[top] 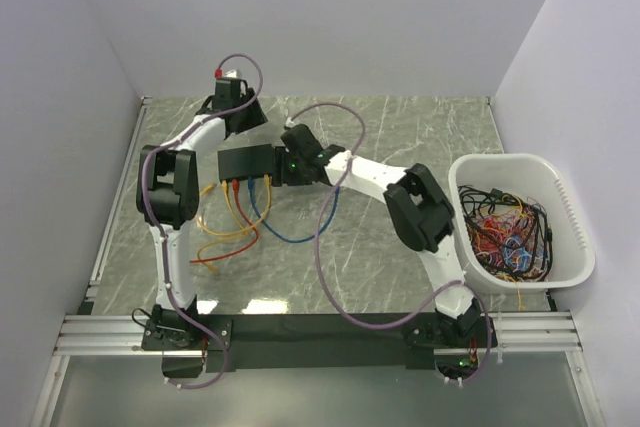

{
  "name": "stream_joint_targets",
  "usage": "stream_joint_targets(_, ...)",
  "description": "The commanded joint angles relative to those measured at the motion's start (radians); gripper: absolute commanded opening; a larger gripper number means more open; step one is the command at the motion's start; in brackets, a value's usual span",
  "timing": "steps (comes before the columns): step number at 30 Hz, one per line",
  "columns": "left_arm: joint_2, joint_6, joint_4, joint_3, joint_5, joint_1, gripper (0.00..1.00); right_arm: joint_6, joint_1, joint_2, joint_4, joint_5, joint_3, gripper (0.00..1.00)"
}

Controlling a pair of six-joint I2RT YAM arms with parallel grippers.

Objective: Insert the plug into the switch port

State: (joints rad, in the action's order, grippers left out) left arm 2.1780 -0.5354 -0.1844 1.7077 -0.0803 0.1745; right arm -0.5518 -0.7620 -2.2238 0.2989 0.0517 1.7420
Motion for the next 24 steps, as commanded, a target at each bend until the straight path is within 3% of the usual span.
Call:
stream_joint_targets(1, -0.124, 0.012, 0.017, 0.024, 0.077, 0.000, 0.58, 0.035, 0.003, 0.189, -0.104, -0.049, -0.119, 0.64)
stream_joint_targets(9, -0.375, 0.014, 0.079, -0.135, 0.108, 0.003, 0.69, 0.159, -0.043, 0.533, -0.231, -0.122, -0.369, 0.66)
stream_joint_targets(12, -0.535, 0.022, 0.137, -0.301, 0.137, 0.016, 0.78, 0.222, -0.098, 0.715, -0.356, -0.186, -0.533, 0.66)
stream_joint_targets(18, -0.900, 0.006, 0.252, -0.692, 0.236, 0.040, 0.78, 0.325, -0.213, 1.074, -0.555, -0.280, -0.850, 0.68)
stream_joint_targets(24, -1.201, -0.040, 0.221, -0.962, 0.370, 0.057, 0.77, 0.303, -0.301, 1.364, -0.520, -0.368, -1.041, 0.69)
